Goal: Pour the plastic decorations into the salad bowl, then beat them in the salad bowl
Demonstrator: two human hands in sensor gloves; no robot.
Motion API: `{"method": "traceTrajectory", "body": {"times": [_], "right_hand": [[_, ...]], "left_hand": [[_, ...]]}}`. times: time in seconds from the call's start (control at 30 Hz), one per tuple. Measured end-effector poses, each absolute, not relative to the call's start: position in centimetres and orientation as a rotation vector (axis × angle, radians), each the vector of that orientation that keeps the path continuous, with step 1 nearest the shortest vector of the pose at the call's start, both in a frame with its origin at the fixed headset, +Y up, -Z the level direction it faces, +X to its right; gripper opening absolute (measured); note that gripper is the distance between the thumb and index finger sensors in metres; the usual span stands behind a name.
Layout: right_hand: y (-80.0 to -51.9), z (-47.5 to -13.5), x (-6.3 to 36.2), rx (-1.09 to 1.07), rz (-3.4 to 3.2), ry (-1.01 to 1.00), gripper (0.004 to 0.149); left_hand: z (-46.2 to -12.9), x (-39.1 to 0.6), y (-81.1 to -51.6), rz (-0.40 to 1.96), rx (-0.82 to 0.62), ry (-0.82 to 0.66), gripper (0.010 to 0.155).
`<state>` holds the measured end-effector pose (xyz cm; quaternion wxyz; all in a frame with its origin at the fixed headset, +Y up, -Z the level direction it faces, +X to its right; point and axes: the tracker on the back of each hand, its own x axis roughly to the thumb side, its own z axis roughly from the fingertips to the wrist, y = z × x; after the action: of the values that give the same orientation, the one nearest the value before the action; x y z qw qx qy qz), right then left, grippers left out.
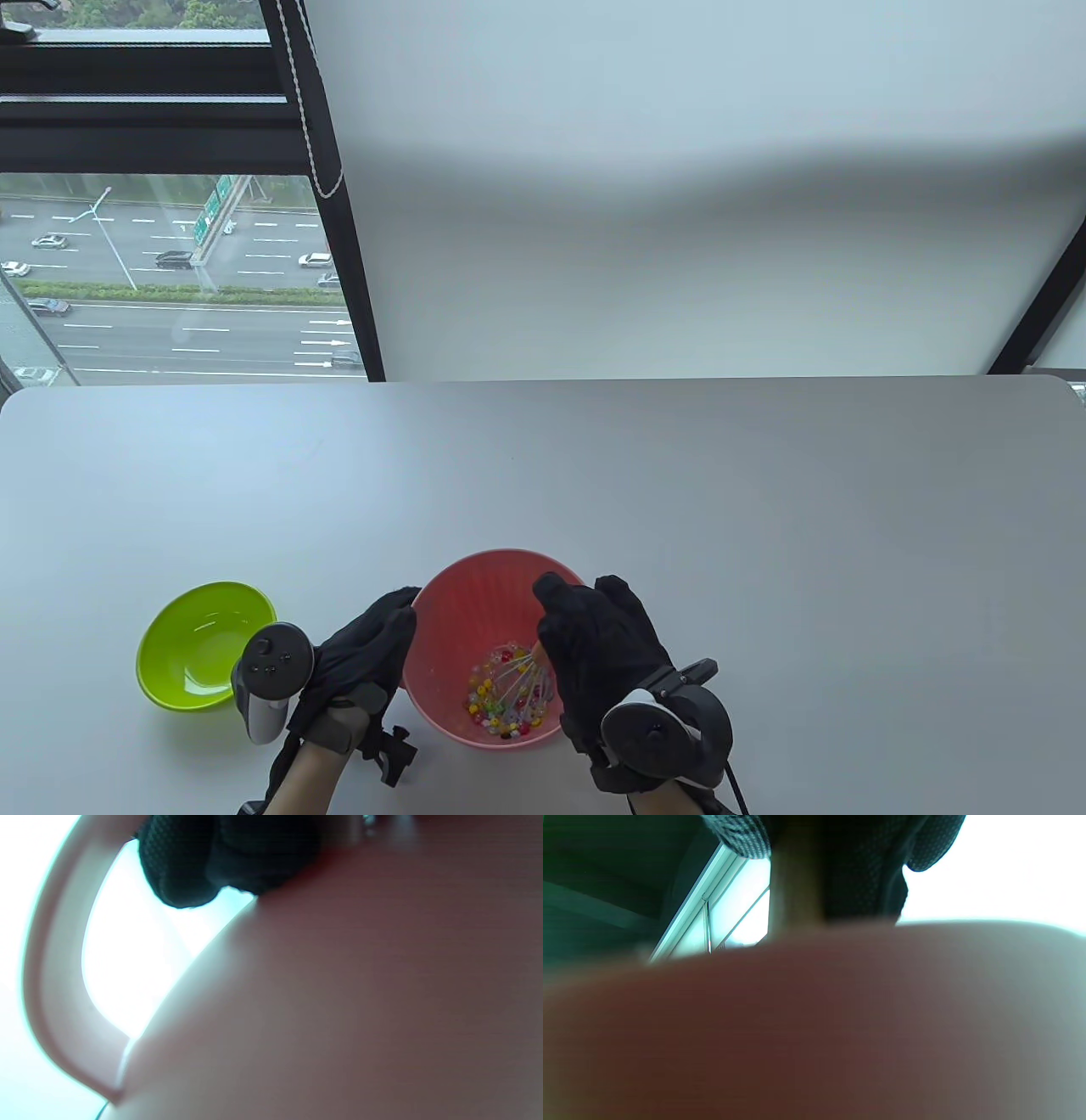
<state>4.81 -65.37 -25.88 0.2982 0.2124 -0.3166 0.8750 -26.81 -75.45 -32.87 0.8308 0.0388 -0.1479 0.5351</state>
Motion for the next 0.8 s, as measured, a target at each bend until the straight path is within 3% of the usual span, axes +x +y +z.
{"method": "traceTrajectory", "body": {"times": [0.43,0.8], "right_hand": [[-65.61,-26.19,4.57,0.563,2.303,-0.794,0.046],[-65.48,-25.90,4.48,0.558,2.397,-0.917,0.045]], "left_hand": [[-32.89,-26.80,-75.45,1.137,0.082,-0.314,0.065],[-32.89,-26.81,-75.45,1.136,0.082,-0.314,0.065]]}}
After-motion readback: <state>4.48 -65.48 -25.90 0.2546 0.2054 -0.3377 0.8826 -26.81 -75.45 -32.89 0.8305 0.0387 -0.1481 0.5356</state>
